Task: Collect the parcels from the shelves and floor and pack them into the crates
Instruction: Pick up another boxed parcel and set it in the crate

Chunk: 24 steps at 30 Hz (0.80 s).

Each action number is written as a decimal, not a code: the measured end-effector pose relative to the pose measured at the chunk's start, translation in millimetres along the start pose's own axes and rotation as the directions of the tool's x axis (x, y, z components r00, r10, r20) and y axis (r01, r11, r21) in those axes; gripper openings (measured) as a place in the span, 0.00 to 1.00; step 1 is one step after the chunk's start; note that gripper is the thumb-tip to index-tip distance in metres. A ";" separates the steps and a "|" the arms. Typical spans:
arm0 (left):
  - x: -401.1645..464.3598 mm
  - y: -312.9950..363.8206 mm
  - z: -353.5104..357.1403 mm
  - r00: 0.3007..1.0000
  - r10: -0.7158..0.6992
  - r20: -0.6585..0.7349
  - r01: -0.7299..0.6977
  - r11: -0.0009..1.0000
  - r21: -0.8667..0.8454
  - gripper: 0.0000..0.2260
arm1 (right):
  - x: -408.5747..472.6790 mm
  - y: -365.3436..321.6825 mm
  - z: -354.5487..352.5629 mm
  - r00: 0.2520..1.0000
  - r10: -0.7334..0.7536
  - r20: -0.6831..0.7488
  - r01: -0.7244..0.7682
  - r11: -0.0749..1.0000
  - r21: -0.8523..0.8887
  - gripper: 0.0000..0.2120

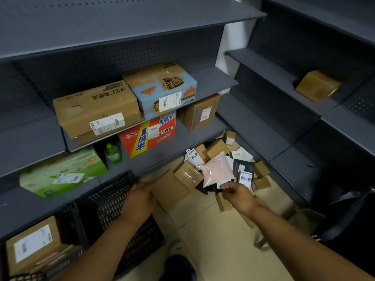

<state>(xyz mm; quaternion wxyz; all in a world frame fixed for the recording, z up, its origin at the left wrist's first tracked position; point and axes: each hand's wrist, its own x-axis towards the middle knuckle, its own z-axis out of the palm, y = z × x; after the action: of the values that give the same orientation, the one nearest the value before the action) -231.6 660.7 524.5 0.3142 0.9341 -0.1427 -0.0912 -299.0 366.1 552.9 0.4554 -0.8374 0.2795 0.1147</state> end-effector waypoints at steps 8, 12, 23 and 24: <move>80.4 9.8 16.5 0.995 -0.089 0.039 0.089 0.996 -0.005 0.19 | 92.0 -33.1 -6.5 0.996 0.003 0.094 0.002 0.999 -0.050 0.08; 124.2 10.9 22.1 0.994 -0.079 0.077 0.079 0.997 0.004 0.18 | 134.0 -41.8 -15.9 0.992 -0.021 0.127 0.034 0.994 -0.106 0.10; 206.7 21.0 66.2 0.936 -0.319 0.150 0.321 0.947 0.011 0.18 | 243.2 -22.7 -26.8 0.966 0.008 0.257 0.032 0.988 -0.151 0.08; 211.1 20.1 72.1 0.921 -0.364 0.142 0.369 0.929 -0.013 0.18 | 255.9 -19.5 -24.1 0.957 0.010 0.290 0.037 0.987 -0.156 0.08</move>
<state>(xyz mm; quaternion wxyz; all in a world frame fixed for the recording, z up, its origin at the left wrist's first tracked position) -55.7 536.5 463.1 0.2994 0.9295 0.0151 -0.2150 -80.2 261.5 465.6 0.4234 -0.8473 0.1941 0.2551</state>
